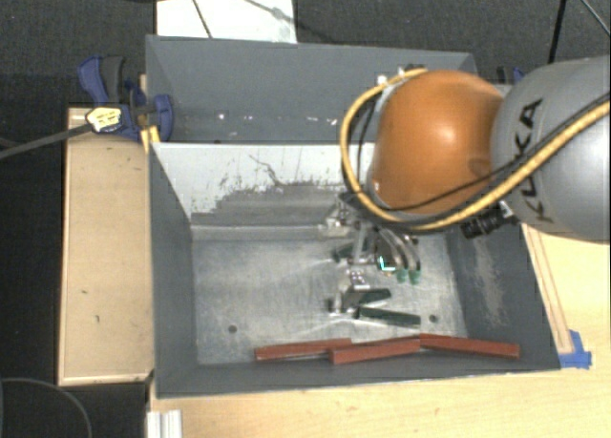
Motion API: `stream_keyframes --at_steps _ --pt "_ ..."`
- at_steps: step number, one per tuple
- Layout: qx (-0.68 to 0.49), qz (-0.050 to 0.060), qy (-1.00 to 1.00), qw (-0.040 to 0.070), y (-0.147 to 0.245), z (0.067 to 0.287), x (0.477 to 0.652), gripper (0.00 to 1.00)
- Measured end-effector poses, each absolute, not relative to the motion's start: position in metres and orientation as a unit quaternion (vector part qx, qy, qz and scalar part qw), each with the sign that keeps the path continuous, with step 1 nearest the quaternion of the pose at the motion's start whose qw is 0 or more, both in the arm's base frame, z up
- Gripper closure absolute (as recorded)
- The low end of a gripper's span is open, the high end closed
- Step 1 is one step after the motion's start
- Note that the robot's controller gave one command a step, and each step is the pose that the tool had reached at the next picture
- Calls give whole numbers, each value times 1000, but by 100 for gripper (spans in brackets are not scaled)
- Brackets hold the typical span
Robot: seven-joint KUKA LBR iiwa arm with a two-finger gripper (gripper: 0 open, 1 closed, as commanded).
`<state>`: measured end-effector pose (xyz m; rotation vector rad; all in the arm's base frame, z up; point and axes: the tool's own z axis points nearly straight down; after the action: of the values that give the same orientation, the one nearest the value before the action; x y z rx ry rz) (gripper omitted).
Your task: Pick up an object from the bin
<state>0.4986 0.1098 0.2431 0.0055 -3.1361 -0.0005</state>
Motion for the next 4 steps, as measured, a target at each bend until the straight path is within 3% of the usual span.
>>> stream_keyframes --at_steps 1,2,3,4 --pt "0 -1 -1000 -1 109 247 500 0" --pt "29 -1 -1000 -4 70 217 507 0" --pt "66 1 -998 -4 55 166 504 0" --pt "204 0 -979 -6 40 75 527 100"
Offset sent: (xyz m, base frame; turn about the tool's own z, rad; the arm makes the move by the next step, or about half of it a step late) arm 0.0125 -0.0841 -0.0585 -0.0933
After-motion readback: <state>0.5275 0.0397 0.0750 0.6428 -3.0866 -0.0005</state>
